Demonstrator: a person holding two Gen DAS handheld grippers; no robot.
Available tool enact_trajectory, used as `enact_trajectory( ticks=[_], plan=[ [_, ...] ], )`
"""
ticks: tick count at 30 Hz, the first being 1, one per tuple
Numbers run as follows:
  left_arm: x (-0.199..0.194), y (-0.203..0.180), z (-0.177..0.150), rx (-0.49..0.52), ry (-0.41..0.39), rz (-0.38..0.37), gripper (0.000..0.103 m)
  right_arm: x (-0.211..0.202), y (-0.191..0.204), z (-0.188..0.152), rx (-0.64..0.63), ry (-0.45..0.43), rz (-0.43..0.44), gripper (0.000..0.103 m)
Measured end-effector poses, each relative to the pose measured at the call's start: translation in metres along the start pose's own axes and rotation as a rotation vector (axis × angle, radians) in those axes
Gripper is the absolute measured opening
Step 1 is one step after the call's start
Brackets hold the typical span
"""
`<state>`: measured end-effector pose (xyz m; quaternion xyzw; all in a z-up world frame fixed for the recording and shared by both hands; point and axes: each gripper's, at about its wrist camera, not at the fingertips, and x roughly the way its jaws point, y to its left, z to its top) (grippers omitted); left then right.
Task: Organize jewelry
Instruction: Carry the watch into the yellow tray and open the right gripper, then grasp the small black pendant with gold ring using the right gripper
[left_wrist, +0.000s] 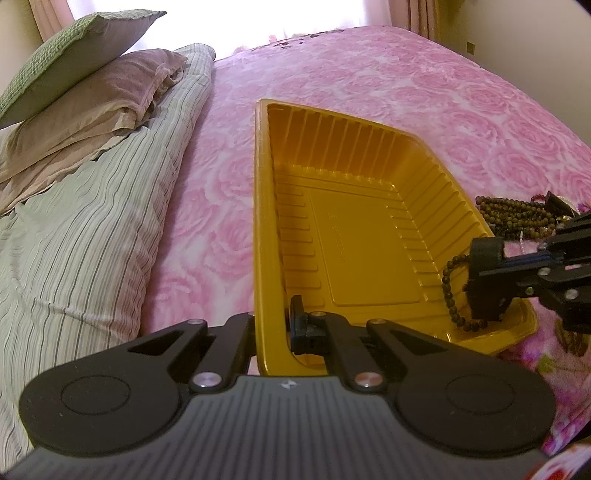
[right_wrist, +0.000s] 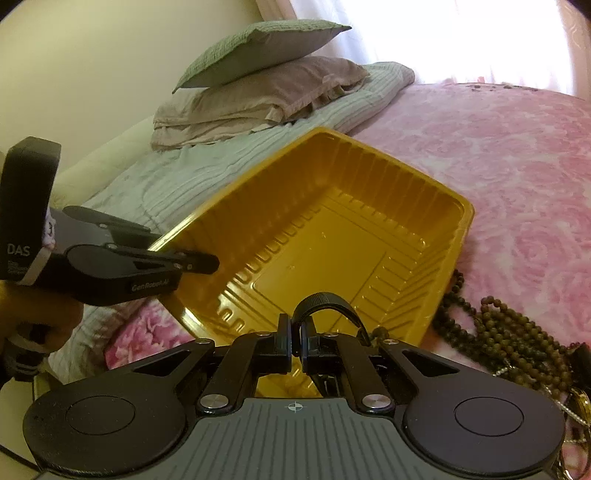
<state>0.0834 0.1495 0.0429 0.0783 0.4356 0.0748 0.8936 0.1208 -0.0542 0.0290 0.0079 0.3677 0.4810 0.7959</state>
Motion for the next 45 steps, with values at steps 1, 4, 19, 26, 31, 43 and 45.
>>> enact_trajectory(
  ticks=[1,4,19,26,31,43,45],
  plan=[
    [0.000,0.000,0.000,-0.001,0.000,0.000,0.003,0.002,-0.002,0.000,0.008,0.007,0.008,0.011],
    [0.001,0.000,0.000,0.000,0.002,-0.002,0.002,-0.009,-0.003,-0.003,0.028,-0.035,0.013,0.046],
    [0.002,-0.003,-0.001,0.002,0.002,0.004,0.002,-0.103,-0.067,-0.088,0.221,-0.127,-0.468,0.053],
    [0.001,-0.004,0.001,0.004,0.003,0.009,0.002,-0.116,-0.094,-0.103,0.287,-0.128,-0.550,0.053],
    [0.000,-0.004,0.000,0.006,0.003,0.013,0.002,-0.106,-0.095,-0.098,0.254,-0.116,-0.530,0.053],
    [-0.001,-0.003,0.001,0.002,0.002,0.012,0.002,-0.073,-0.088,-0.097,0.000,0.034,-0.612,0.029],
    [-0.002,-0.003,0.001,0.002,0.002,0.012,0.002,-0.080,-0.089,-0.095,0.046,0.030,-0.603,0.028]
  ],
)
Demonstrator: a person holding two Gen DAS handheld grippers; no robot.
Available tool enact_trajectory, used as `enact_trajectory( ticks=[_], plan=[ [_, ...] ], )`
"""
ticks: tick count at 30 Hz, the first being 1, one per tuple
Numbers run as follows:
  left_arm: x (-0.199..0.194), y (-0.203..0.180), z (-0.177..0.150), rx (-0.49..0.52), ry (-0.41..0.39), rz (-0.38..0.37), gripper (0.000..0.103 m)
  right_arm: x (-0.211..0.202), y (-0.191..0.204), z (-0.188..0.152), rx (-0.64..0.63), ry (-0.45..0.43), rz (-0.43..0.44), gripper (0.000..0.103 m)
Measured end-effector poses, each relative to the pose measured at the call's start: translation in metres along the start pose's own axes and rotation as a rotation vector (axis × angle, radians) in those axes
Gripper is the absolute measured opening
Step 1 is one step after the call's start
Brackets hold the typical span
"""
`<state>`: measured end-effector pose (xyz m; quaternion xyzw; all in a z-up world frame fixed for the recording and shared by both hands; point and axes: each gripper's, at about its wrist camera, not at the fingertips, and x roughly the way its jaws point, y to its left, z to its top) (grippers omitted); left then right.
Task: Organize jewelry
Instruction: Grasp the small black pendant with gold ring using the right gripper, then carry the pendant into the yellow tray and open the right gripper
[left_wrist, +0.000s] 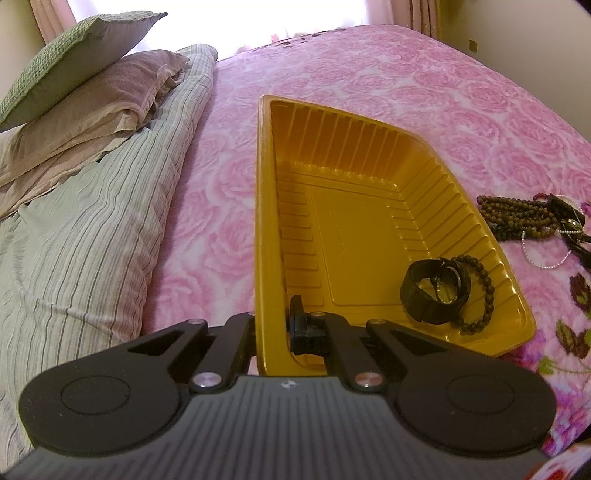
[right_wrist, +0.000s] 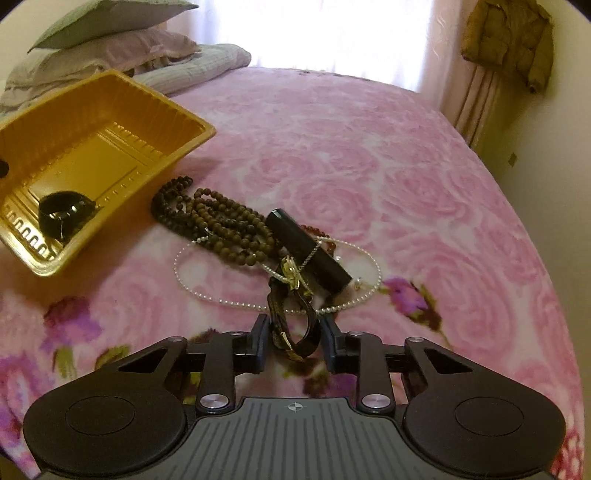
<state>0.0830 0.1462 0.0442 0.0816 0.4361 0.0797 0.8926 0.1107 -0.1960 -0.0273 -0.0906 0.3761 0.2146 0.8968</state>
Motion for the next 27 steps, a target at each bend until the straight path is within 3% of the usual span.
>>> enact_trajectory(
  ticks=[5,11,27],
  plan=[
    [0.000,0.000,0.000,0.000,-0.001,0.001,0.002,-0.020,-0.019,0.007,0.152,0.028,0.062,0.027],
    [0.000,-0.001,0.000,-0.001,-0.003,0.002,0.002,-0.041,-0.031,0.008,0.216,0.016,0.051,0.026],
    [-0.001,-0.001,0.000,-0.002,-0.004,0.001,0.002,-0.059,-0.030,0.025,0.222,-0.092,0.059,0.025]
  ],
)
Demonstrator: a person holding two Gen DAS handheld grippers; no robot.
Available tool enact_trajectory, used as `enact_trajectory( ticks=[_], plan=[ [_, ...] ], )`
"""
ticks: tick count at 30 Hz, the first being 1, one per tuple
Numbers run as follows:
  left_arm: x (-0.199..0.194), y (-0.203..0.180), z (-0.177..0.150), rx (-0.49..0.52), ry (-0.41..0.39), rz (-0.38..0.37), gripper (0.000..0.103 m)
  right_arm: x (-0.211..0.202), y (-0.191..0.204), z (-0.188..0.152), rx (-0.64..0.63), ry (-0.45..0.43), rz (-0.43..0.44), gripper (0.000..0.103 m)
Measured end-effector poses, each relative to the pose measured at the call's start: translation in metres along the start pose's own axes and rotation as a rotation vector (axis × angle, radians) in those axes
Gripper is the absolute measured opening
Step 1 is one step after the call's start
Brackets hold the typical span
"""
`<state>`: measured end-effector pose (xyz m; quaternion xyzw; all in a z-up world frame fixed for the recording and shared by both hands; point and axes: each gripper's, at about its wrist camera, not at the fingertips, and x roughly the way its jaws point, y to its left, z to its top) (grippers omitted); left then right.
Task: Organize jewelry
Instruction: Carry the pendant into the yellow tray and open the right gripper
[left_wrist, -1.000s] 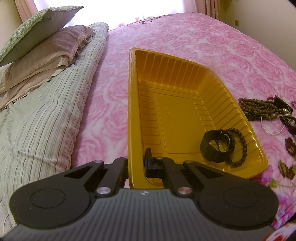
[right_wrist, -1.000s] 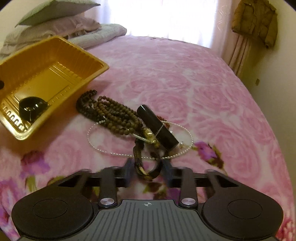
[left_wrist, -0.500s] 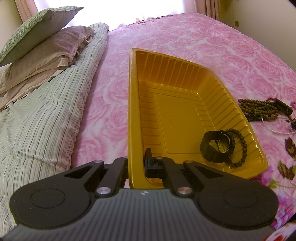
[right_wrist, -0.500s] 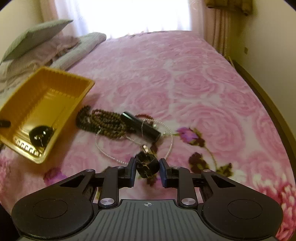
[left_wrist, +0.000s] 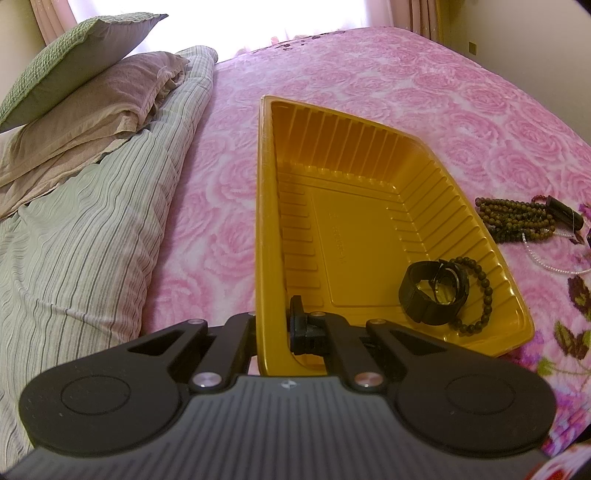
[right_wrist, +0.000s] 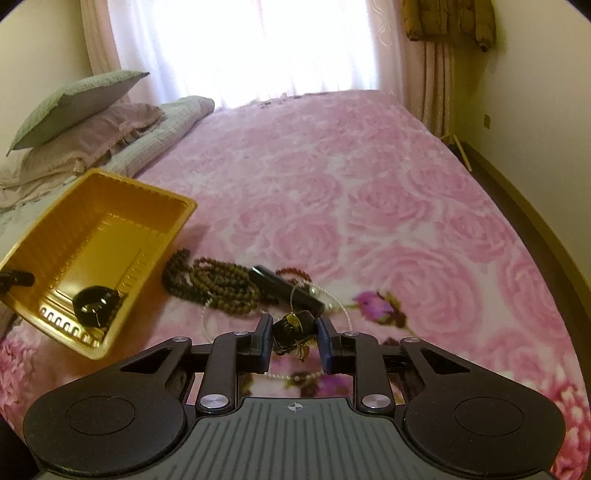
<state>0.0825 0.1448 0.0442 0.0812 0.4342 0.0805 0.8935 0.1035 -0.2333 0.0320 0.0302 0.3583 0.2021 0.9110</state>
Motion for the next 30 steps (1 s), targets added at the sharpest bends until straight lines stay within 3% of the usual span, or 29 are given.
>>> enact_trajectory(
  ticks=[6,17,22,30],
  plan=[
    [0.000,0.000,0.000,0.001,0.000,0.000,0.002,0.003,0.013,0.016,0.000,-0.028,0.068,0.025],
    [-0.001,-0.001,0.001,0.001,0.000,-0.002,0.002,0.043,0.094,0.044,-0.055,-0.028,0.337,0.025],
    [-0.002,-0.002,0.001,0.002,-0.002,-0.006,0.002,0.072,0.119,0.048,-0.056,-0.019,0.353,0.025],
    [0.000,-0.001,0.001,0.008,-0.003,-0.010,0.003,0.093,0.126,0.044,-0.043,0.018,0.353,0.025]
  ],
)
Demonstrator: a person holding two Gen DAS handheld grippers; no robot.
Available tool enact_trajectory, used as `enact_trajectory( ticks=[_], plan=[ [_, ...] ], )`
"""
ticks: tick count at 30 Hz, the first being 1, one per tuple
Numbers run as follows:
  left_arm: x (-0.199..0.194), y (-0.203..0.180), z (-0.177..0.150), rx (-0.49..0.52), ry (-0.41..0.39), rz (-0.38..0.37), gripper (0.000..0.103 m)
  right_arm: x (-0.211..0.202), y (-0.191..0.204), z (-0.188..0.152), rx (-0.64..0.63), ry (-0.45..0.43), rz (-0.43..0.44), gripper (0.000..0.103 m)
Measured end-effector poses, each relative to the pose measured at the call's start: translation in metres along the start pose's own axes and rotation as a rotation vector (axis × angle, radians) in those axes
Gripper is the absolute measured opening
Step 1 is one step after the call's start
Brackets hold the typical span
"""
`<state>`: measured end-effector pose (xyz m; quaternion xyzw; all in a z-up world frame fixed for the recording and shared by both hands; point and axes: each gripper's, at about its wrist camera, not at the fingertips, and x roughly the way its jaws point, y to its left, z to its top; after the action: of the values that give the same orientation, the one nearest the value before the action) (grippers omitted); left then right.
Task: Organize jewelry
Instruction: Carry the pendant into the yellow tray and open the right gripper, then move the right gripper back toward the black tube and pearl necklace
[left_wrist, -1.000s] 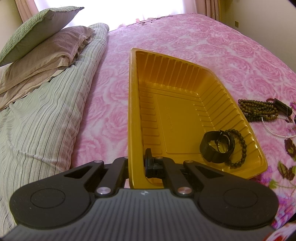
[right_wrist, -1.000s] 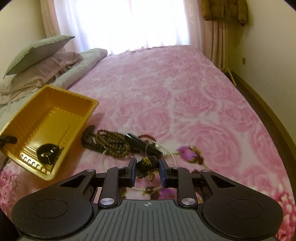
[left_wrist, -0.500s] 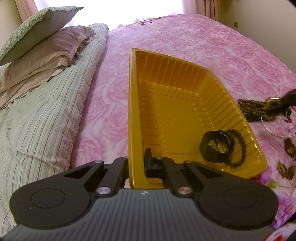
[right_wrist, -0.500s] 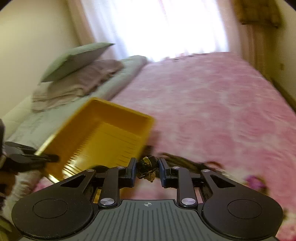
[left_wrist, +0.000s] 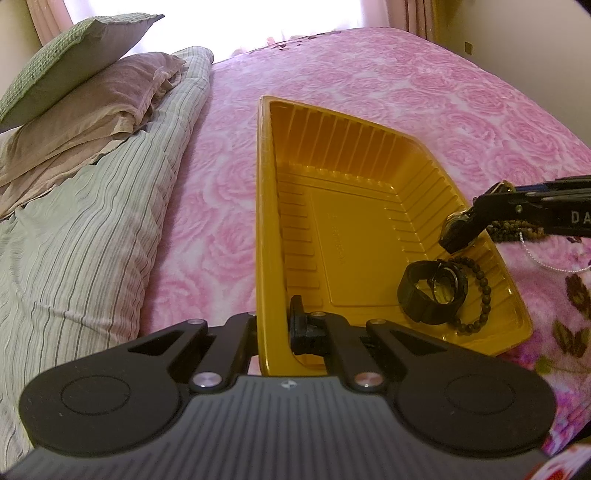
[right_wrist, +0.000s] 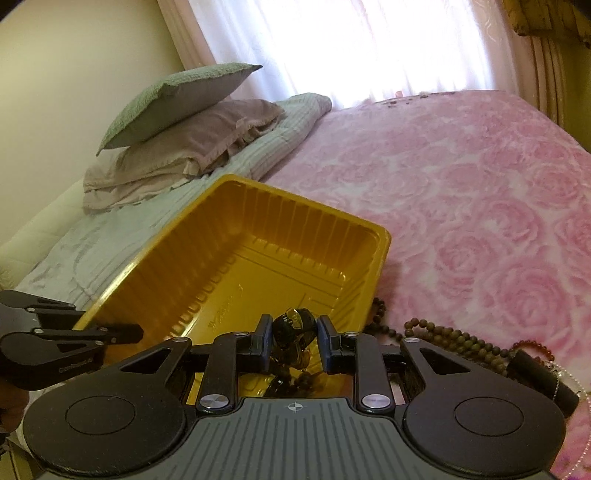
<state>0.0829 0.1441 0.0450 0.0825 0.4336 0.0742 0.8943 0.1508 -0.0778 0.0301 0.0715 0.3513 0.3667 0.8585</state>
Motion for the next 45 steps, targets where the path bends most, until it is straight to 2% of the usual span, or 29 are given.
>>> enact_trajectory(
  ticks=[6,9,11,12,13,14,18,28,32,42,45],
  plan=[
    [0.000,0.000,0.000,-0.001,0.001,-0.001,0.002,0.004,0.001,0.005,0.002,-0.016,-0.007,0.026],
    [0.000,0.000,0.000,-0.001,0.001,-0.002,0.002,0.009,0.001,0.007,0.014,0.006,0.047,0.029],
    [0.000,0.000,0.000,-0.003,0.000,-0.003,0.002,0.010,0.001,0.006,0.011,0.019,0.084,0.039],
    [0.000,0.000,0.000,-0.003,-0.001,-0.003,0.002,0.007,0.000,0.004,0.010,0.008,0.078,0.045],
    [0.000,0.000,0.000,-0.003,-0.002,-0.003,0.002,0.003,-0.001,0.003,0.014,-0.004,0.064,0.057],
    [0.000,0.000,0.000,-0.003,-0.003,-0.006,0.003,-0.001,-0.003,0.001,0.020,-0.012,0.054,0.061],
    [0.002,0.000,0.001,-0.003,-0.003,-0.004,0.003,-0.022,-0.019,-0.012,0.046,-0.018,0.004,0.062],
    [0.002,0.000,0.001,-0.001,-0.006,-0.003,0.003,-0.087,-0.075,-0.059,0.152,-0.054,-0.249,0.062],
    [0.002,0.000,0.001,-0.003,-0.005,-0.004,0.003,-0.104,-0.091,-0.069,0.151,-0.067,-0.342,0.062],
    [0.002,0.000,0.001,-0.001,-0.005,-0.003,0.003,-0.102,-0.112,-0.073,0.127,-0.058,-0.411,0.061],
    [0.002,0.001,0.001,-0.001,-0.005,-0.001,0.002,-0.094,-0.113,-0.067,0.088,-0.052,-0.401,0.055]
  ],
)
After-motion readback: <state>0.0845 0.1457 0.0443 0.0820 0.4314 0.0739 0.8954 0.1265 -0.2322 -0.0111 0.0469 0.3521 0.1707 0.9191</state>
